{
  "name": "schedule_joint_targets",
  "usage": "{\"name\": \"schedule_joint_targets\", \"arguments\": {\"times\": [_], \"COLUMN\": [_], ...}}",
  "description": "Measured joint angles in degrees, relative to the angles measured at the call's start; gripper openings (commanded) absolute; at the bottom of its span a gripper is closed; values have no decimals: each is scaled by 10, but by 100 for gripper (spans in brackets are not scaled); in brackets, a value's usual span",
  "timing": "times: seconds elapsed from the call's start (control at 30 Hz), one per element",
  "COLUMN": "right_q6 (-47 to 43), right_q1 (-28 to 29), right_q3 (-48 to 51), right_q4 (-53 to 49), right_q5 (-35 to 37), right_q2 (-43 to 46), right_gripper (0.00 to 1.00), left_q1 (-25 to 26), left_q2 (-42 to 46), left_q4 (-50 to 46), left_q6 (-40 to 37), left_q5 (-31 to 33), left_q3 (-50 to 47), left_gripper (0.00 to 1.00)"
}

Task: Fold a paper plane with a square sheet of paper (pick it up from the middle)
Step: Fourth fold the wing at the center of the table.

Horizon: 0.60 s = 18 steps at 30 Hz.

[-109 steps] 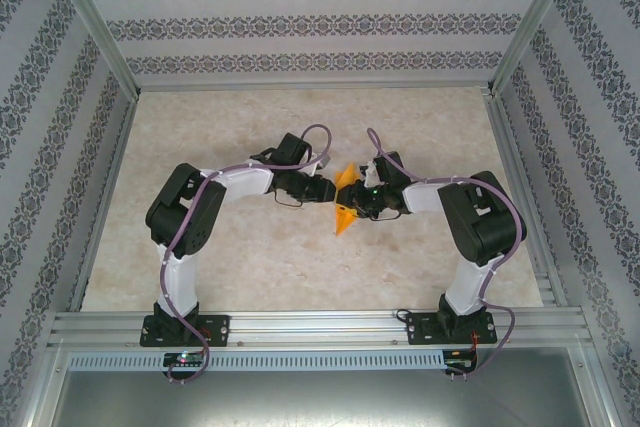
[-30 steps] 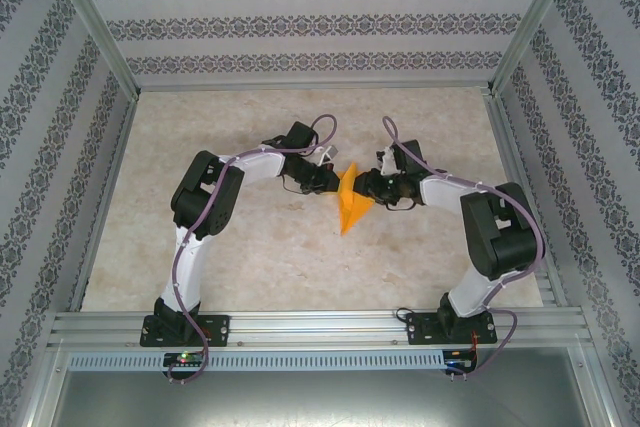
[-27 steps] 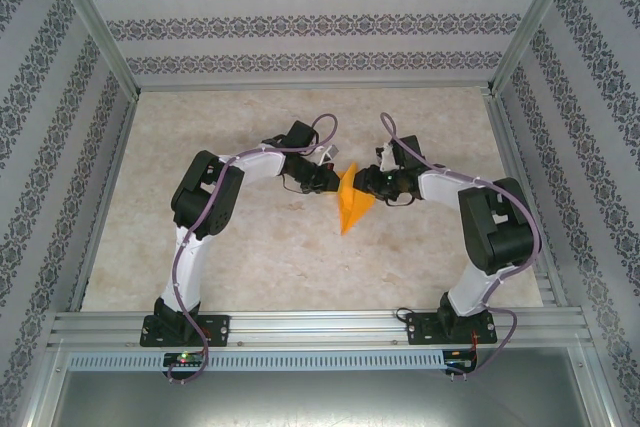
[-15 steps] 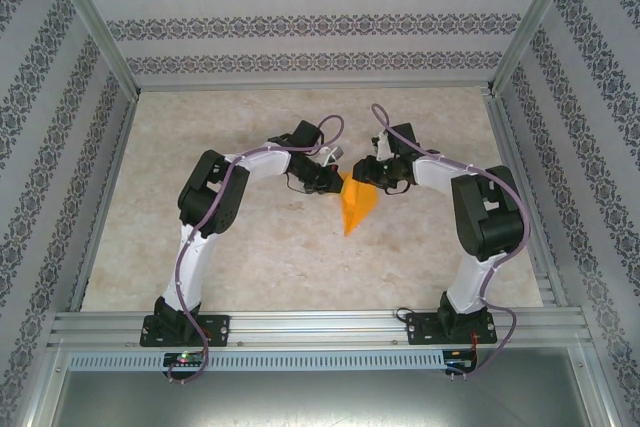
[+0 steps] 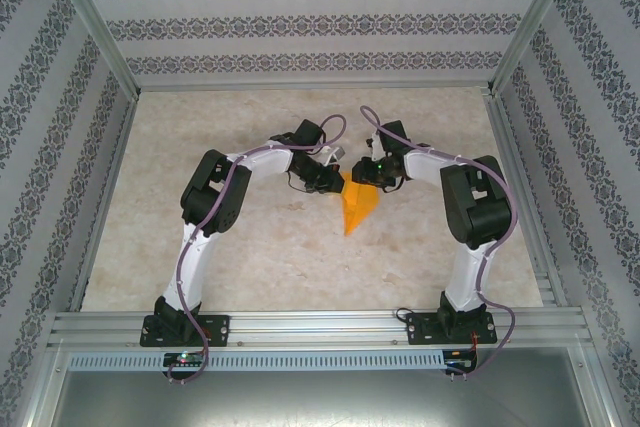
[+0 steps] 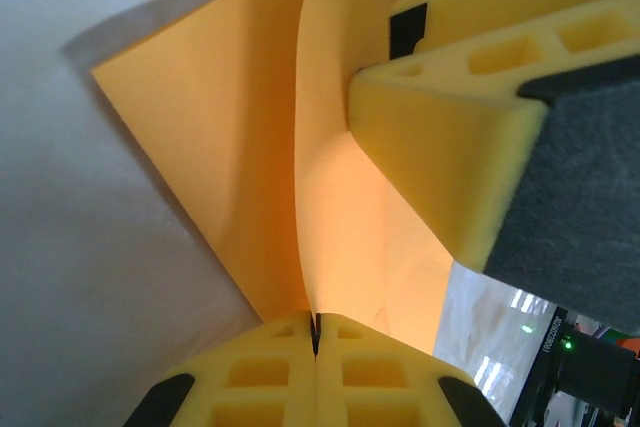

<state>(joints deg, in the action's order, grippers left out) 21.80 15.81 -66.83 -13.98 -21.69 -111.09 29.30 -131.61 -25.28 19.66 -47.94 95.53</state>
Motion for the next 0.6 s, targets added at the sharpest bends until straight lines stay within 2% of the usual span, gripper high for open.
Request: {"name": "schedule_joint_targets", "arguments": {"times": [0.6], "right_q6": [-12], "right_q1": [10], "right_q3": [-18], "right_q4": [-22], "right_q5": [62], "right_q2": [-10], "right_gripper": [16], "left_q1": [0], "left_q2": [-8], "left_q4": [-16], "left_q6": [-7], "left_q5": [2], "left_q3": [16], "left_gripper": [23]}}
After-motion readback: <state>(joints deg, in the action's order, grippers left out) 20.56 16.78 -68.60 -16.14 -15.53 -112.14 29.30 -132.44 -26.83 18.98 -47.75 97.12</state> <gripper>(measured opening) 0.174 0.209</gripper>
